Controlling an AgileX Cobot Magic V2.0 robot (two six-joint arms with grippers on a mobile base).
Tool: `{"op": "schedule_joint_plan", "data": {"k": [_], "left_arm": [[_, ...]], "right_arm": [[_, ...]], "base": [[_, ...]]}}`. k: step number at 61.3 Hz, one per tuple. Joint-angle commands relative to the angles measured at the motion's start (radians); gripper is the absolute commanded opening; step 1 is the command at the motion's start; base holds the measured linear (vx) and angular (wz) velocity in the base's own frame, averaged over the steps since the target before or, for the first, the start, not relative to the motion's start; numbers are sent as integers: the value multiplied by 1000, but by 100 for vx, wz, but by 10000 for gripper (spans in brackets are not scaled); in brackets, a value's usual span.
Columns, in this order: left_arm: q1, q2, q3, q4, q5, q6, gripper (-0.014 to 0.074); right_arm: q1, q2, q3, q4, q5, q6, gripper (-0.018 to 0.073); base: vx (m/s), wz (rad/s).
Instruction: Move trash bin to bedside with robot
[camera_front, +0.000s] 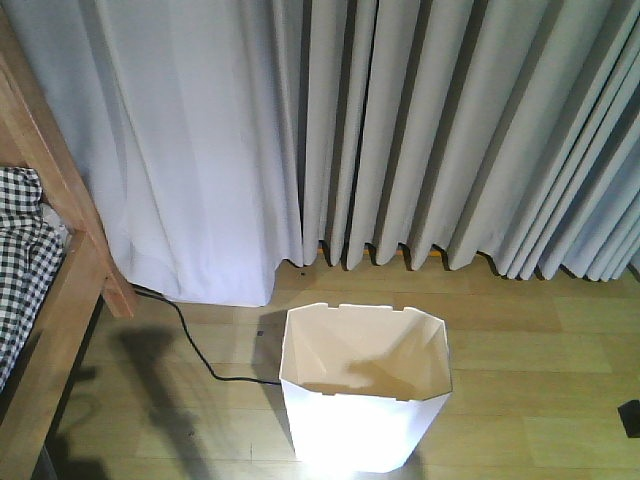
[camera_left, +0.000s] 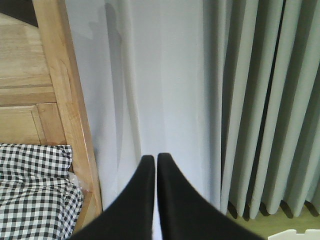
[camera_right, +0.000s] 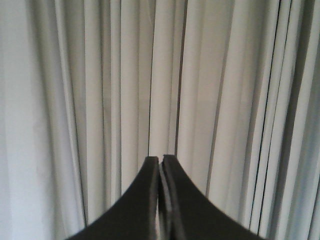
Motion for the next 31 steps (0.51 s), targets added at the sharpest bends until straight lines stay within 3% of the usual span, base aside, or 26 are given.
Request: {"op": "schedule_joint_plan", "data": {"k": [1, 31], "left_arm": [[-2, -14, 19, -4, -68, 0, -6], [-2, -14, 19, -4, -68, 0, -6]], "right_arm": [[-4, -11, 7, -10, -53, -5, -9], [-4, -11, 7, 11, -36, -3, -9]], "base": [[0, 0], [0, 0]]}}
